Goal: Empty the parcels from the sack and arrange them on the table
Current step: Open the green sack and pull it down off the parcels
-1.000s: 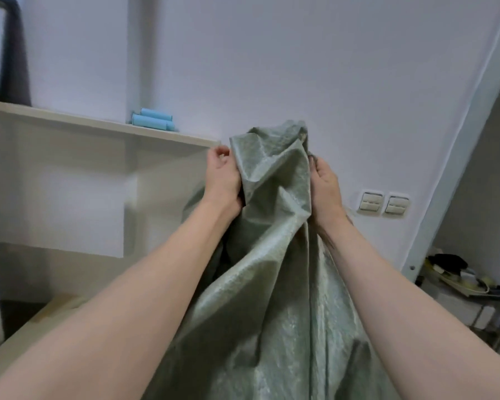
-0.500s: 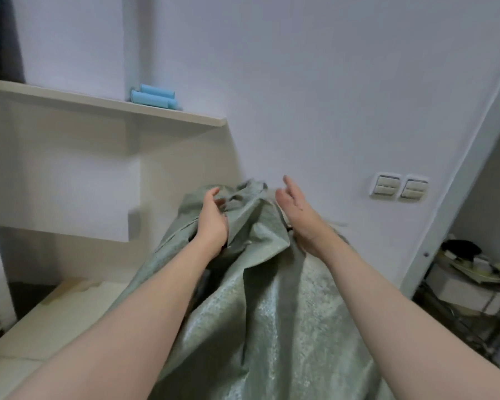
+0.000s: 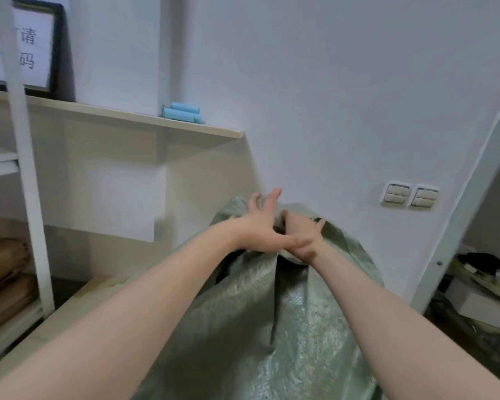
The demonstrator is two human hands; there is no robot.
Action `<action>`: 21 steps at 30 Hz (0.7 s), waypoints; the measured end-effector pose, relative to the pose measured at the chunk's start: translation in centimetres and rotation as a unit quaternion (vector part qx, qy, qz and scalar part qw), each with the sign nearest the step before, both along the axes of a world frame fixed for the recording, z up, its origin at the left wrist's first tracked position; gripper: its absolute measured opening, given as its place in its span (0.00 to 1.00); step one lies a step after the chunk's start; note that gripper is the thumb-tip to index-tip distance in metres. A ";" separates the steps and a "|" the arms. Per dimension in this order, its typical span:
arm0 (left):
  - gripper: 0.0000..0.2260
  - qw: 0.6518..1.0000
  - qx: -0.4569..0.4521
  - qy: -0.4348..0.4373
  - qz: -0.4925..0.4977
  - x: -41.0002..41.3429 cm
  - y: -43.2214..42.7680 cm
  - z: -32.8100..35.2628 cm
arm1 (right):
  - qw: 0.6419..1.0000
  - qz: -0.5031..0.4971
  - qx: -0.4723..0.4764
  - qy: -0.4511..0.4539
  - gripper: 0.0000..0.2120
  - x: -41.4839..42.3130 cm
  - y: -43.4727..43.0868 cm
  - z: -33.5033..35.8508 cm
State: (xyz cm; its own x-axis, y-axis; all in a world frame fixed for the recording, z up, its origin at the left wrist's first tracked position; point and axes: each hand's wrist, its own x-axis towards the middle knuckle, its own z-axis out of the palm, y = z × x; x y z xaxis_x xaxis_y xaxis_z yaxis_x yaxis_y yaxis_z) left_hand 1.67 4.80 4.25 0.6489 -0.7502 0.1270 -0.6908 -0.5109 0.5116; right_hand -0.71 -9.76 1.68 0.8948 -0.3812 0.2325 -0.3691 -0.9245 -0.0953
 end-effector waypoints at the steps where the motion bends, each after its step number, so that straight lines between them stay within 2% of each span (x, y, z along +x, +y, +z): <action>1: 0.58 0.996 0.066 -0.054 -0.006 -0.4 0.4 -0.5 | 1.000 -0.007 -0.017 -0.023 0.19 -0.4 0.0 0.0; 3: 0.67 0.982 0.132 -0.132 0.014 -0.7 0.9 -2.1 | 0.996 0.009 0.004 -0.093 0.18 -1.2 -0.2 0.0; 6: 0.71 0.975 0.112 -0.162 0.102 0.4 1.4 -4.3 | 0.971 0.090 0.105 -0.197 0.15 -2.8 -0.2 0.1; 9: 0.71 0.982 0.048 -0.108 0.147 2.1 0.8 -4.6 | 0.937 0.143 0.195 -0.253 0.12 -4.0 -1.1 0.3; 12: 0.70 0.994 0.017 0.012 0.110 3.3 -0.5 -4.9 | 0.916 0.181 0.246 -0.260 0.16 -4.8 -1.8 -0.1; 14: 0.68 0.991 -0.019 0.122 0.041 3.7 -1.3 -5.2 | 0.912 0.192 0.276 -0.235 0.20 -4.3 -3.0 -0.7; 16: 0.59 0.977 -0.064 0.204 -0.012 3.9 -1.7 -5.2 | 0.932 0.181 0.246 -0.195 0.26 -3.9 -4.2 -0.5; 17: 0.49 0.975 -0.071 0.208 -0.028 4.2 -1.9 -5.2 | 0.951 0.156 0.214 -0.157 0.35 -3.7 -4.8 -0.1; 19: 0.26 0.981 -0.062 0.181 -0.040 5.2 -2.4 -5.4 | 0.984 0.077 0.161 -0.025 0.57 -3.5 -5.7 0.8; 20: 0.21 0.985 -0.055 0.164 -0.025 5.5 -2.5 -5.6 | 0.989 0.043 0.135 0.043 0.63 -3.4 -5.7 1.2; 21: 0.24 0.989 -0.040 0.144 -0.004 6.0 -2.7 -6.0 | 0.988 0.034 0.125 0.089 0.63 -3.2 -5.7 1.2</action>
State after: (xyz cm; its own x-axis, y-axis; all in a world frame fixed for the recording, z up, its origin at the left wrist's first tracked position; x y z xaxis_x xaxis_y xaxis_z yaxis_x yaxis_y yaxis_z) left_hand 7.63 2.09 -1.78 0.6612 -0.7502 -0.0033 -0.5147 -0.4568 0.7256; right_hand -3.96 -15.45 2.92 0.9385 -0.3444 -0.0240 -0.3382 -0.9033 -0.2640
